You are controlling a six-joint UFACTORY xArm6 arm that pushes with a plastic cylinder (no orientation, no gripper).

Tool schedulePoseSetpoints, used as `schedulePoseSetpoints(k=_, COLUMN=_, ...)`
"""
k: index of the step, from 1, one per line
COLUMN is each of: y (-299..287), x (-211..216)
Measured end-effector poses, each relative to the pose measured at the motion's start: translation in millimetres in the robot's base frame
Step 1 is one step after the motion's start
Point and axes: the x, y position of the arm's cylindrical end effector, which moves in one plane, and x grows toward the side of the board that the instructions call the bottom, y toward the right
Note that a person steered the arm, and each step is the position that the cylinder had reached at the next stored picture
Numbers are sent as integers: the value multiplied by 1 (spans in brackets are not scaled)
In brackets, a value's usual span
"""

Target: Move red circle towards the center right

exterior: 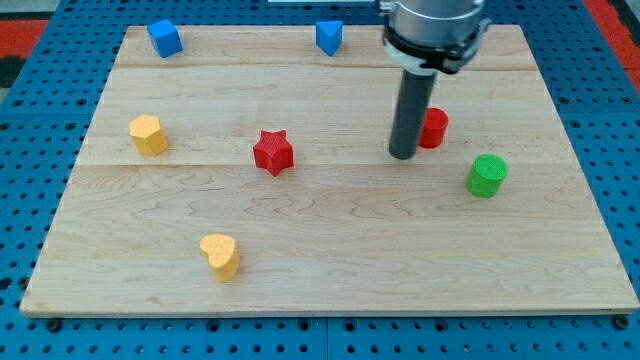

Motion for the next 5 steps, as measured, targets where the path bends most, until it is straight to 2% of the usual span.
schedulePoseSetpoints(k=2, y=27, x=-21)
schedulePoseSetpoints(k=3, y=13, x=-34)
schedulePoseSetpoints(k=4, y=50, x=-36)
schedulePoseSetpoints(k=5, y=60, x=-36)
